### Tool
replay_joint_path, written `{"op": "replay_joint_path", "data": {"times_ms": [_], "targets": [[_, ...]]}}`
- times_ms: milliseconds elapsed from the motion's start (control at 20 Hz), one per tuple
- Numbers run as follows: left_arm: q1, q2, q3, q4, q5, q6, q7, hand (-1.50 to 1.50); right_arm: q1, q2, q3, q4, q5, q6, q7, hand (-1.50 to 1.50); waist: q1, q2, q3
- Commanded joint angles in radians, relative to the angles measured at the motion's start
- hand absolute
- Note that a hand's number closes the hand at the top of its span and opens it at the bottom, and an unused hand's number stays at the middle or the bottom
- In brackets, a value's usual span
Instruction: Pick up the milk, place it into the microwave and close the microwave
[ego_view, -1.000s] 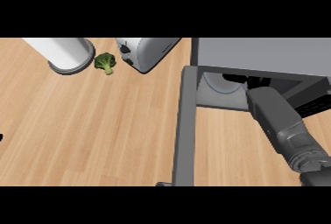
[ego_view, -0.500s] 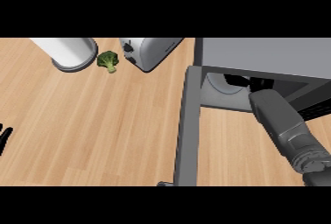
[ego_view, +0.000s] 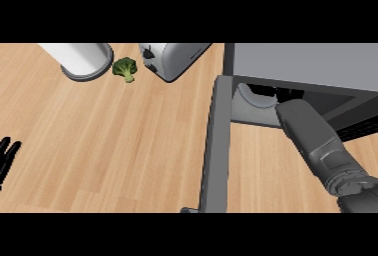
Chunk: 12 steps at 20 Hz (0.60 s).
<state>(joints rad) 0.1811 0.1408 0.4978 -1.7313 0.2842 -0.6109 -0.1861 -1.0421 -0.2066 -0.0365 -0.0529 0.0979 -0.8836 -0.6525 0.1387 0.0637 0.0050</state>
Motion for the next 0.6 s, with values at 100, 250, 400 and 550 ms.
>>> {"op": "replay_joint_path", "data": {"times_ms": [100, 250, 400, 550], "targets": [[-0.03, 0.013, 0.001, 0.012, -0.007, 0.014, 0.011, -1.5, -0.016, 0.013, 0.016, 0.012, 0.02, 0.003, 0.004, -1.5, -0.004, -0.003, 0.0], [-0.035, -0.003, -0.016, 0.01, -0.019, 0.01, -0.007, -1.5, -0.018, 0.013, 0.013, 0.002, 0.019, 0.014, -0.001, -1.5, -0.003, -0.002, 0.001], [-0.007, 0.002, -0.014, 0.021, -0.024, -0.009, -0.015, -1.5, -0.008, 0.05, 0.014, 0.004, 0.022, -0.016, 0.0, -1.5, -0.009, -0.011, 0.0], [-0.02, -0.012, -0.01, 0.047, -0.029, 0.002, -0.039, -1.5, -0.001, 0.026, 0.01, -0.003, 0.019, 0.019, -0.007, -1.5, -0.021, -0.012, -0.001]]}}
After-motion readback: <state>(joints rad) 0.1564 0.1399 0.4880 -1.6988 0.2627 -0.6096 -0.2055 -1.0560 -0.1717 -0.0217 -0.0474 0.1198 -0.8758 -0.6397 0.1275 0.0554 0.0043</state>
